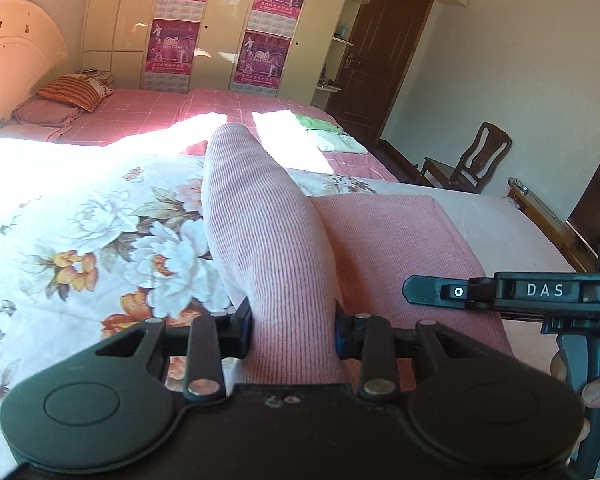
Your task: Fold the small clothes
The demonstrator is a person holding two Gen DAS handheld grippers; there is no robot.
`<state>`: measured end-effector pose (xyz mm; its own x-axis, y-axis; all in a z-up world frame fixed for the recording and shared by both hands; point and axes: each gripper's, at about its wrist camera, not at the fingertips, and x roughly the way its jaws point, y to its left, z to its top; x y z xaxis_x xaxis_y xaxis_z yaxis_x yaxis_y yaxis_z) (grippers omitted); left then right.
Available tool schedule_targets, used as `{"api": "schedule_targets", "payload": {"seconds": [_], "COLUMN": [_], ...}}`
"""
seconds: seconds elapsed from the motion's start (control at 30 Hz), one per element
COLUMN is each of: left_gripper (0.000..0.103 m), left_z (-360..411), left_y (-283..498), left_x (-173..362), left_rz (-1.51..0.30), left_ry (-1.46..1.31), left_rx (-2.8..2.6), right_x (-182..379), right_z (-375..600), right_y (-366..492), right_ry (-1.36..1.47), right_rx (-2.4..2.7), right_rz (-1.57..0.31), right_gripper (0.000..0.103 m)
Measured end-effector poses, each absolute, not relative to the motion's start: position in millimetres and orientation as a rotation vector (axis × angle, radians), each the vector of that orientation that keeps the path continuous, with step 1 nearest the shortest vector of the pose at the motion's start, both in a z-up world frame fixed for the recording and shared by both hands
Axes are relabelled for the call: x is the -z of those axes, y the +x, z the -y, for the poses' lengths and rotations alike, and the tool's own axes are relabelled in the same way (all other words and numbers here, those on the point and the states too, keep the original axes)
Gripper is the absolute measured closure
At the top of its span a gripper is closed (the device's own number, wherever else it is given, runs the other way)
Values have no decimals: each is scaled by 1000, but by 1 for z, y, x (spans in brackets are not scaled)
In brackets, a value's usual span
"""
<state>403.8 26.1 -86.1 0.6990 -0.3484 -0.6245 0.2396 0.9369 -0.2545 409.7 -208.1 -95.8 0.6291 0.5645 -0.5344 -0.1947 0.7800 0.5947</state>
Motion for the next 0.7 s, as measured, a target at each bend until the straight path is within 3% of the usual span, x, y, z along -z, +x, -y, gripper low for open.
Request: {"api": "schedule_targets", "payload": {"seconds": [0.43, 0.7], "left_gripper": [70, 66], "left_z": [-209, -269], "left_y": [427, 457], "left_x": [89, 133], "left_rz": [-725, -785], "left_ry": [-178, -241], "left_rx": [276, 192], "right_x": [111, 149], "right_z": [22, -24], "right_y": [449, 492], "right_ry": [491, 459], "right_rx": [-490, -454], "right_rz": [-794, -851], "right_gripper": [81, 81]}}
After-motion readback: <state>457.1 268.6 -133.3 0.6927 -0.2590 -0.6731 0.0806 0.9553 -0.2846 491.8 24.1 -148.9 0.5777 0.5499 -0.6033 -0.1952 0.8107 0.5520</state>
